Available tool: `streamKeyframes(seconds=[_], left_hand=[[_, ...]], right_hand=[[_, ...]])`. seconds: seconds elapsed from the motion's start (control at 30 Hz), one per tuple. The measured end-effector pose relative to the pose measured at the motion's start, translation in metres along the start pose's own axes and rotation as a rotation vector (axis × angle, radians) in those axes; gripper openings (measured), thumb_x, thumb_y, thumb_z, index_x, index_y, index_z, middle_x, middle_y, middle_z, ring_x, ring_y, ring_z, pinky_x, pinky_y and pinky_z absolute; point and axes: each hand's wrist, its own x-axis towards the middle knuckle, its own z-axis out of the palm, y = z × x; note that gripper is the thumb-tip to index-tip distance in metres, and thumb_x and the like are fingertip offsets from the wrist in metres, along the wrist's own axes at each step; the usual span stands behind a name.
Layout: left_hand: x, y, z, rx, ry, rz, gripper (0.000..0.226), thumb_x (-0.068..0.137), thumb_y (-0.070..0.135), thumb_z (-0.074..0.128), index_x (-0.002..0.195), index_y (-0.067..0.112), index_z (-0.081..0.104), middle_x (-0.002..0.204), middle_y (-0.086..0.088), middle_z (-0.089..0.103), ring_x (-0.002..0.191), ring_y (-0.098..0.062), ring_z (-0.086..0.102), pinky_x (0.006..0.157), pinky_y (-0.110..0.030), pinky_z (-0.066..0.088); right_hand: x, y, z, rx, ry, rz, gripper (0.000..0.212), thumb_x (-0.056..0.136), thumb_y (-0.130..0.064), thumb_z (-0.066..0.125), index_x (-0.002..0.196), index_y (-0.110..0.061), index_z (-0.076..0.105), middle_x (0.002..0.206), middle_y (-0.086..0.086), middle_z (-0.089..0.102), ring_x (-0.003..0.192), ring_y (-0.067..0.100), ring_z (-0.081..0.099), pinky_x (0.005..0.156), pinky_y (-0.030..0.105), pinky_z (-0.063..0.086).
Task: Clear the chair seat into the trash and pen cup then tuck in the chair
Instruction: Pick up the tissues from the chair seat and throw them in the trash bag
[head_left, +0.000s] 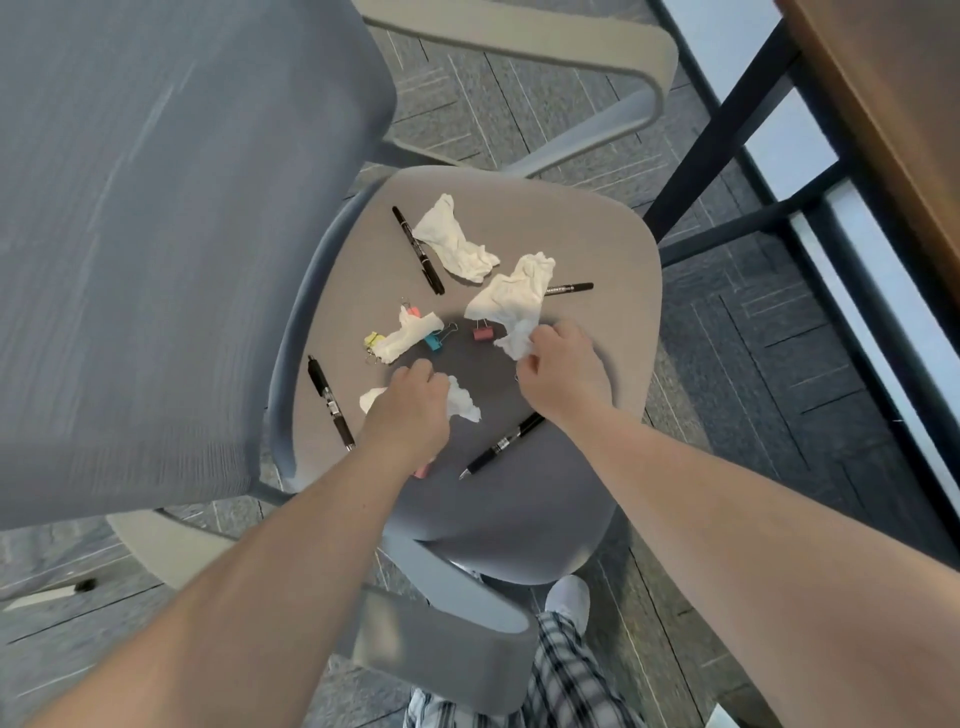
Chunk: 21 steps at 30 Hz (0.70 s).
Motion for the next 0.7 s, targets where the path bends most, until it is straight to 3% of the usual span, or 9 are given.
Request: streamKeyframes(seconds=[0.1, 0.23, 0.33, 0.4, 0.47, 0.57, 0.7], left_hand=[[0.005, -0.003, -0.009, -0.075, -0.011, -0.043, 0.024, 0.084, -0.002, 0.042, 0.107, 0.005, 0.045, 0.112, -0.015, 0.051, 0.096, -0.034, 0.050, 0.064, -0.037, 0.032], [0.011, -0.006, -0.008, -0.067, -0.013, -0.037, 0.042, 0.086, 0.013, 0.045, 0.127, 0.014, 0.039, 0.125, -0.007, 0.046, 0.104, -0.032, 0.052, 0.066, -0.037, 0.038], [0.017, -0.011, 0.002, -0.037, -0.074, 0.056, 0.062, 0.084, 0.030, 0.051, 0.141, 0.024, 0.028, 0.134, -0.004, 0.036, 0.115, -0.028, 0.048, 0.077, -0.038, 0.045], [0.022, -0.014, 0.007, 0.009, -0.125, 0.093, 0.068, 0.085, 0.039, 0.055, 0.144, 0.029, 0.024, 0.134, -0.003, 0.035, 0.117, -0.027, 0.047, 0.080, -0.039, 0.046], [0.026, -0.017, 0.013, 0.065, -0.152, 0.102, 0.061, 0.087, 0.037, 0.056, 0.141, 0.028, 0.031, 0.129, -0.004, 0.038, 0.116, -0.026, 0.045, 0.080, -0.039, 0.045], [0.031, -0.020, 0.016, 0.093, -0.122, 0.092, 0.033, 0.089, 0.020, 0.051, 0.122, 0.017, 0.050, 0.118, -0.007, 0.046, 0.110, -0.026, 0.046, 0.071, -0.037, 0.040], [0.032, -0.023, 0.011, 0.006, -0.028, 0.055, 0.023, 0.088, 0.019, 0.048, 0.108, 0.009, 0.052, 0.114, -0.008, 0.049, 0.107, -0.028, 0.048, 0.067, -0.036, 0.038]], right_hand=[[0.009, -0.007, -0.006, 0.030, 0.010, 0.008, 0.022, 0.090, -0.014, 0.046, 0.106, -0.001, 0.051, 0.117, 0.015, 0.051, 0.105, 0.034, 0.050, 0.068, 0.032, 0.034], [0.021, -0.013, -0.007, 0.042, 0.025, 0.006, 0.025, 0.086, -0.002, 0.045, 0.111, -0.001, 0.046, 0.125, 0.014, 0.046, 0.097, 0.036, 0.053, 0.064, 0.033, 0.032], [0.031, -0.015, -0.005, 0.020, -0.001, 0.028, 0.054, 0.081, 0.006, 0.047, 0.132, -0.009, 0.038, 0.141, 0.011, 0.036, 0.103, 0.035, 0.055, 0.065, 0.035, 0.038], [0.038, -0.016, -0.002, -0.036, -0.065, 0.041, 0.078, 0.079, 0.008, 0.050, 0.146, -0.023, 0.024, 0.153, 0.007, 0.022, 0.114, 0.033, 0.053, 0.075, 0.039, 0.047], [0.045, -0.015, 0.003, -0.073, -0.112, 0.036, 0.086, 0.079, 0.007, 0.052, 0.149, -0.028, 0.016, 0.155, 0.005, 0.018, 0.120, 0.031, 0.051, 0.082, 0.039, 0.050], [0.056, -0.013, 0.015, -0.075, -0.131, 0.018, 0.083, 0.082, 0.004, 0.053, 0.150, -0.026, 0.018, 0.146, 0.008, 0.029, 0.116, 0.031, 0.053, 0.081, 0.040, 0.050], [0.063, -0.011, 0.027, -0.122, -0.141, 0.058, 0.058, 0.085, 0.000, 0.053, 0.139, -0.012, 0.035, 0.135, 0.017, 0.039, 0.113, 0.034, 0.052, 0.082, 0.039, 0.048]])
